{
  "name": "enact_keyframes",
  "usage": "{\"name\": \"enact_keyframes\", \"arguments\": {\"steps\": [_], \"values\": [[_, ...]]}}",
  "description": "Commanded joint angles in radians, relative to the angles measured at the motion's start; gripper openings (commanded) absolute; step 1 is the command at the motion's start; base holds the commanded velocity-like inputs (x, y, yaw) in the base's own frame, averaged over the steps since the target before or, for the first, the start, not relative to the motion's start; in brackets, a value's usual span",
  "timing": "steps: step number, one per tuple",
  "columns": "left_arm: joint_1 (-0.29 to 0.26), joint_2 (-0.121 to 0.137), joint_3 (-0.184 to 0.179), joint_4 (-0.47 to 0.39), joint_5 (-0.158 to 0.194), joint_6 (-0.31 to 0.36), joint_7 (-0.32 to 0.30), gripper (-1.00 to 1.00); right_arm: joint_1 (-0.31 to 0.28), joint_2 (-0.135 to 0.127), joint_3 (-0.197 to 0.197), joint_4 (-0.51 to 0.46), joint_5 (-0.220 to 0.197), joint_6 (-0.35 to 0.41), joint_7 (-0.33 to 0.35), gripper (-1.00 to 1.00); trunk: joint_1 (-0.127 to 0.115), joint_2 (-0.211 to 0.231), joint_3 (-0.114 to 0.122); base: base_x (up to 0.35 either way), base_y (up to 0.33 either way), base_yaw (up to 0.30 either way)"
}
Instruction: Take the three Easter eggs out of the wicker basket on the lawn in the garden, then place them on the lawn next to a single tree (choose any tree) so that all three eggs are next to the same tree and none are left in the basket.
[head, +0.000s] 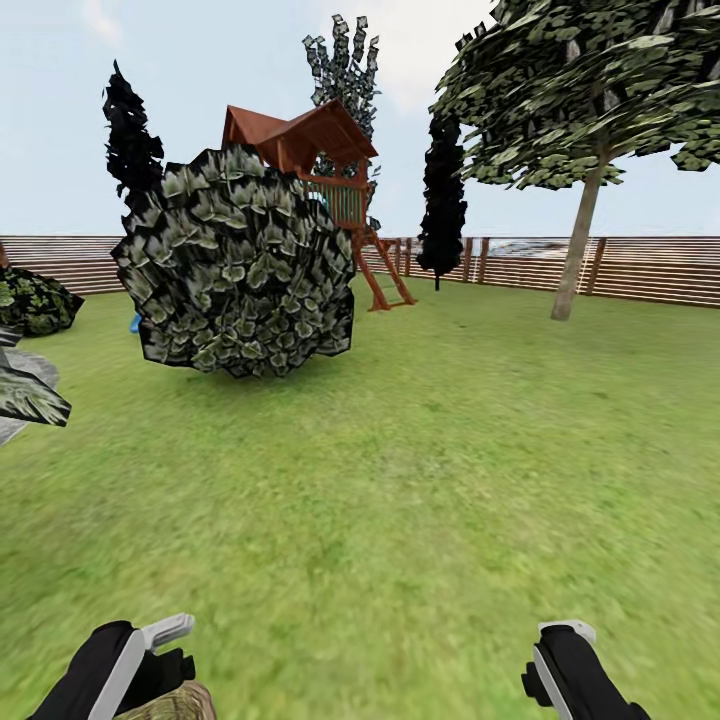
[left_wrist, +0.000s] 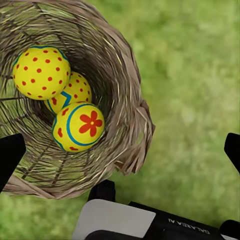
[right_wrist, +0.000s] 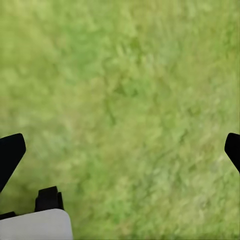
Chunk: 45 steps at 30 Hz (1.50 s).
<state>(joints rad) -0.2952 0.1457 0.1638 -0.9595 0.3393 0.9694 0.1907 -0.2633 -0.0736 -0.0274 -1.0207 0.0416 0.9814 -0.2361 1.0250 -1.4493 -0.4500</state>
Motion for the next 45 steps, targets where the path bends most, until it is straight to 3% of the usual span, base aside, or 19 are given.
{"name": "enact_keyframes", "arguments": {"steps": [1, 22, 45], "values": [[-0.001, 0.000, 0.000, -0.001, 0.012, 0.004, 0.009, 1.00, -0.001, -0.001, 0.000, -0.001, 0.004, 0.005, 0.001, 1.00, 0.000, -0.001, -0.001, 0.000, 0.003, 0.000], [-0.001, -0.001, 0.002, -0.001, 0.019, 0.005, 0.007, 1.00, -0.001, -0.002, -0.001, -0.001, 0.004, 0.005, 0.001, 1.00, 0.000, -0.001, -0.001, 0.000, 0.000, 0.000], [0.000, -0.002, 0.002, 0.001, 0.021, 0.005, 0.007, 1.00, -0.001, -0.003, -0.002, -0.001, 0.002, 0.005, 0.001, 1.00, 0.088, -0.162, -0.073, 0.000, 0.000, 0.000]]}}
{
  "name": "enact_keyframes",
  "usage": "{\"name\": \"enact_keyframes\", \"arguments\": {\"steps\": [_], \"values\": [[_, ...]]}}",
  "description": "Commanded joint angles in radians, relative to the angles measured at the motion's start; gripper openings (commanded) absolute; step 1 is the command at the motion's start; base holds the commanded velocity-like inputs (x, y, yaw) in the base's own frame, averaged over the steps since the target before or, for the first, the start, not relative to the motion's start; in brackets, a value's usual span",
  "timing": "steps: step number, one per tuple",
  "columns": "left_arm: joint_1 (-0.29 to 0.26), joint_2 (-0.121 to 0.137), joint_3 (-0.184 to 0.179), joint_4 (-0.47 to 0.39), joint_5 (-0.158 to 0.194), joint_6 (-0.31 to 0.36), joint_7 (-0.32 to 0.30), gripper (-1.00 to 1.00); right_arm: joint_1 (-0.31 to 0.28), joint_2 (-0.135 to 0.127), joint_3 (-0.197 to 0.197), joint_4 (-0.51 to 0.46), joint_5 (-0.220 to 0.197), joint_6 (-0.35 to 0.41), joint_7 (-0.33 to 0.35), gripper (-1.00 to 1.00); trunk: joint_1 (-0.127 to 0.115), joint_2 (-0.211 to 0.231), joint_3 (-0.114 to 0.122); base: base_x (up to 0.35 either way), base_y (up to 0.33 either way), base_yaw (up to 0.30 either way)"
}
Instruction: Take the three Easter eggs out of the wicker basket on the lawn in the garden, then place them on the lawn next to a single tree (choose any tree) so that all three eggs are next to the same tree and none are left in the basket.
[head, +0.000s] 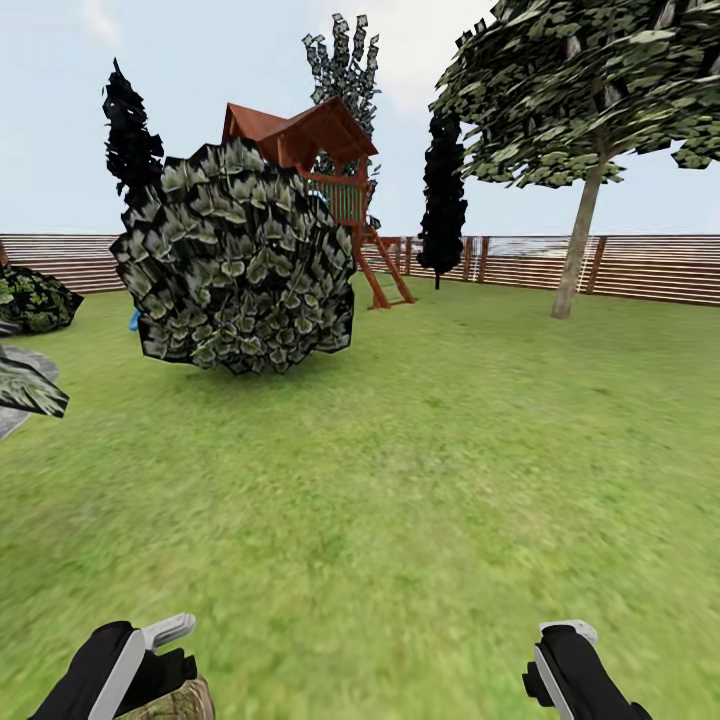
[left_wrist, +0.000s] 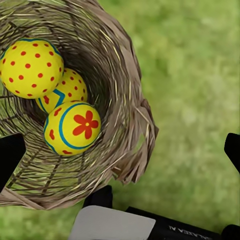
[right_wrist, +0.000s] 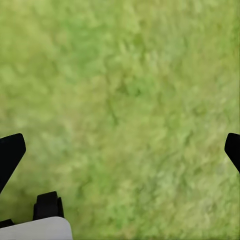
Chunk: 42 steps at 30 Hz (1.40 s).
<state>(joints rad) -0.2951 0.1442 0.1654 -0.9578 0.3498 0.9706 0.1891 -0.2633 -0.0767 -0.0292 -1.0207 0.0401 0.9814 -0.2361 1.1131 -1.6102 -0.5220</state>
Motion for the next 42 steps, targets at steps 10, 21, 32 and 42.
{"name": "enact_keyframes", "arguments": {"steps": [10, 21, 32, 42], "values": [[-0.001, -0.001, 0.000, 0.001, 0.010, 0.004, 0.009, 1.00, -0.001, -0.001, 0.002, -0.004, -0.006, 0.005, 0.002, 1.00, 0.038, -0.071, -0.033, 0.000, 0.000, 0.000], [-0.001, -0.002, 0.000, 0.004, 0.009, 0.004, 0.009, 1.00, -0.001, -0.007, 0.005, -0.001, -0.006, 0.005, 0.004, 1.00, 0.061, -0.113, -0.051, 0.000, 0.000, 0.000], [0.000, -0.003, 0.000, 0.004, 0.009, 0.004, 0.009, 1.00, -0.001, -0.005, 0.004, -0.001, 0.004, 0.005, 0.003, 1.00, 0.081, -0.148, -0.067, 0.000, 0.000, 0.000], [-0.001, -0.005, -0.004, 0.004, 0.004, 0.003, 0.010, 1.00, -0.001, -0.005, 0.002, -0.001, 0.004, 0.005, 0.002, 1.00, 0.119, -0.218, -0.098, 0.000, 0.000, 0.000]]}}
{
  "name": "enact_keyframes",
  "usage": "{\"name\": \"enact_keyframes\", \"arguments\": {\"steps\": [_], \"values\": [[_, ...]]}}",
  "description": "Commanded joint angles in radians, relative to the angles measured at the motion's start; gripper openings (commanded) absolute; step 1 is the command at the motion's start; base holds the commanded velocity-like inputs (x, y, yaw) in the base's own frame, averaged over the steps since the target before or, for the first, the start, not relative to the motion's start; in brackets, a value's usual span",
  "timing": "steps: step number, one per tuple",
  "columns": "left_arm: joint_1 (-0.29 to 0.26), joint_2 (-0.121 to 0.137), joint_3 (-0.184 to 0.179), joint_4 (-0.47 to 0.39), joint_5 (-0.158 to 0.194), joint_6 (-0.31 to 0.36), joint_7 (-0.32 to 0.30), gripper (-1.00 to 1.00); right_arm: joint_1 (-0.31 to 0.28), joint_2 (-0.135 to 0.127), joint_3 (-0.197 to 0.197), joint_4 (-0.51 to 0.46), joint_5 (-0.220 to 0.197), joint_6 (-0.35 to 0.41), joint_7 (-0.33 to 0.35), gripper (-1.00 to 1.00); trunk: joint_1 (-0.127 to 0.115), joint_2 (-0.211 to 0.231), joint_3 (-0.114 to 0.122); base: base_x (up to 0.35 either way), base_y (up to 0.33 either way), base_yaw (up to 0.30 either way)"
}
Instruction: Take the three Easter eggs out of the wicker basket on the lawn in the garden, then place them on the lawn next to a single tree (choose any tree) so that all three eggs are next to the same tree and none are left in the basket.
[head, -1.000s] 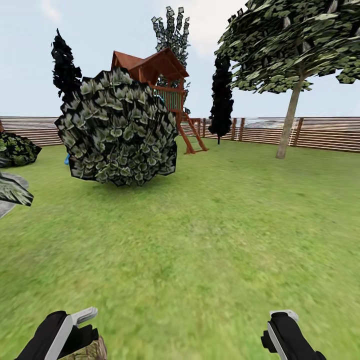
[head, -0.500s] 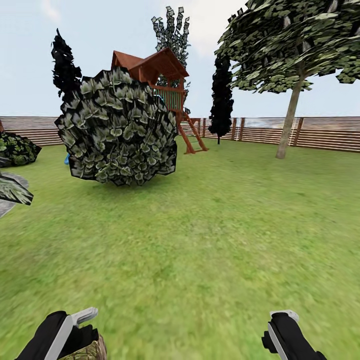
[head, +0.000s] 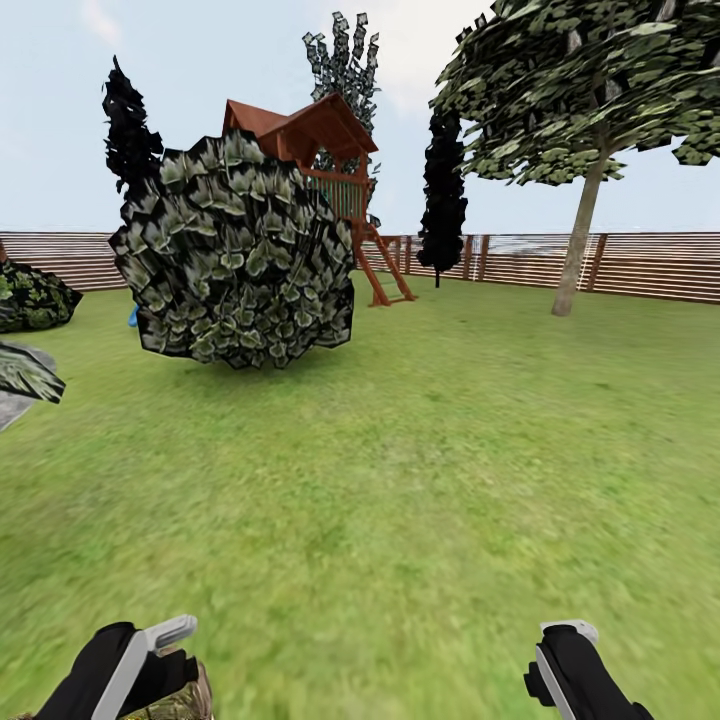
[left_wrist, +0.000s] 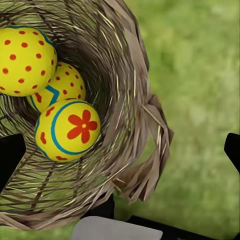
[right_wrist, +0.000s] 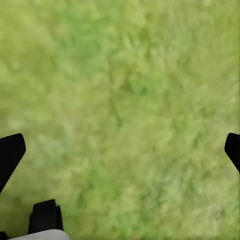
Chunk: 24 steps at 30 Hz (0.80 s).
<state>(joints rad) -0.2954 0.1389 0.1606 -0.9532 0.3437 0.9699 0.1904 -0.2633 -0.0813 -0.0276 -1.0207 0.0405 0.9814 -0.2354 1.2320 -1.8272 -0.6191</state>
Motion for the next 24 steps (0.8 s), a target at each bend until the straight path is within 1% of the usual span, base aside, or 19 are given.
{"name": "enact_keyframes", "arguments": {"steps": [1, 24], "values": [[-0.001, 0.000, -0.001, 0.000, 0.009, 0.003, 0.009, 1.00, -0.001, 0.000, -0.001, -0.001, 0.004, 0.005, 0.001, 1.00, 0.004, -0.008, -0.004, 0.000, 0.000, 0.000], [-0.001, -0.001, 0.004, -0.001, 0.015, 0.003, 0.009, 1.00, -0.001, 0.000, -0.002, -0.001, 0.001, 0.005, 0.001, 1.00, 0.092, -0.169, -0.076, 0.000, 0.000, 0.000]]}}
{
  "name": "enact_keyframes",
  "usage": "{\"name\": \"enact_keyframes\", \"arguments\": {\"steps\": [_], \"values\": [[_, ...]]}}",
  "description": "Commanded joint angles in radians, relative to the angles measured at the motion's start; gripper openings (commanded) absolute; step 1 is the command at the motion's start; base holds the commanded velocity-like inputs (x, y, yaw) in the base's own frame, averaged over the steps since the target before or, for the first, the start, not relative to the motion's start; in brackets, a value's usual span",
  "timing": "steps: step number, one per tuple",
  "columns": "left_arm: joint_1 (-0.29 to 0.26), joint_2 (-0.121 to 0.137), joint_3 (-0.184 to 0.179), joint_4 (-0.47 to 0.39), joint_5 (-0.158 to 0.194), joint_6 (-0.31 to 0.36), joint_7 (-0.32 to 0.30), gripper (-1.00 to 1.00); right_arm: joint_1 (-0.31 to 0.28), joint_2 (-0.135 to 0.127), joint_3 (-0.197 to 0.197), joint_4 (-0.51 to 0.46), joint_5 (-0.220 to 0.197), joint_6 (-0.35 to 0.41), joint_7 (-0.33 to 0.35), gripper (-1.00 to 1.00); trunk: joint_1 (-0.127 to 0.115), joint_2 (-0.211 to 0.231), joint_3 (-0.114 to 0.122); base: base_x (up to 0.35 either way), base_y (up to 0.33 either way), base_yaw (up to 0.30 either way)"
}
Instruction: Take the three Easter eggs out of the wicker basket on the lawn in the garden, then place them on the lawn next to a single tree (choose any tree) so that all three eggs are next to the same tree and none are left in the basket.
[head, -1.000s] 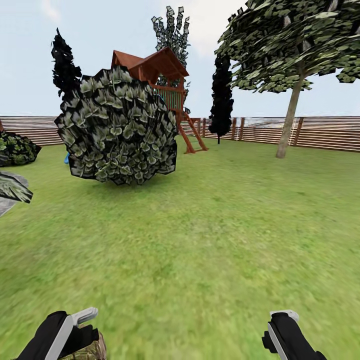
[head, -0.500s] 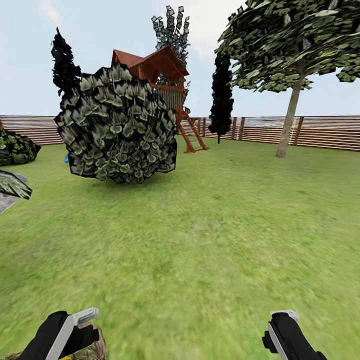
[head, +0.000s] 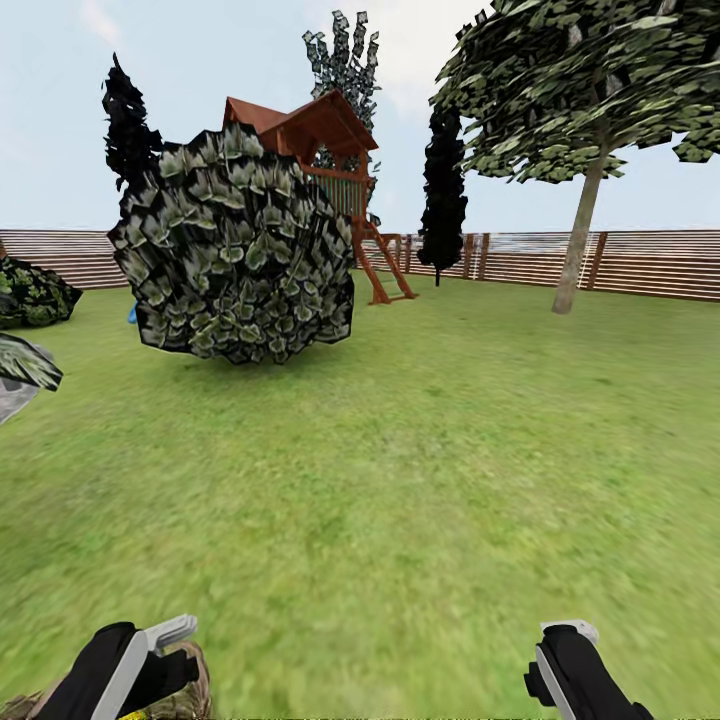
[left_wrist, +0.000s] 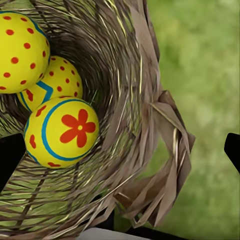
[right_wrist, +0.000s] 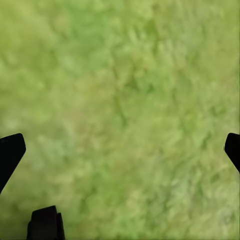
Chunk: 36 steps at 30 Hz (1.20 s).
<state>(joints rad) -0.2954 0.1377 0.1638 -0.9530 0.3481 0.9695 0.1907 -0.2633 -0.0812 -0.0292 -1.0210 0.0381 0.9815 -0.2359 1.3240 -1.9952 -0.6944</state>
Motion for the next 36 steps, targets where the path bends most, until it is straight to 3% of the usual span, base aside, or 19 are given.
{"name": "enact_keyframes", "arguments": {"steps": [1, 18, 26, 36], "values": [[-0.001, 0.000, 0.000, -0.001, 0.011, 0.004, 0.008, 1.00, -0.001, 0.000, 0.000, -0.001, 0.004, 0.005, 0.001, 1.00, 0.004, -0.008, -0.004, 0.000, 0.000, 0.000], [0.000, -0.009, -0.004, -0.001, 0.016, 0.002, 0.007, 1.00, -0.001, 0.000, -0.001, -0.002, 0.000, 0.006, 0.000, 1.00, 0.069, -0.127, -0.058, -0.034, -0.001, 0.000], [-0.001, -0.010, -0.003, -0.001, 0.020, 0.000, 0.009, 1.00, -0.001, 0.000, -0.001, -0.002, 0.002, 0.006, 0.000, 1.00, 0.100, -0.183, -0.083, 0.000, -0.158, 0.000], [-0.001, -0.021, -0.004, -0.001, 0.017, 0.000, 0.009, 1.00, -0.001, 0.000, -0.001, -0.002, 0.003, 0.006, 0.000, 1.00, 0.107, -0.197, -0.089, 0.000, -0.007, 0.000]]}}
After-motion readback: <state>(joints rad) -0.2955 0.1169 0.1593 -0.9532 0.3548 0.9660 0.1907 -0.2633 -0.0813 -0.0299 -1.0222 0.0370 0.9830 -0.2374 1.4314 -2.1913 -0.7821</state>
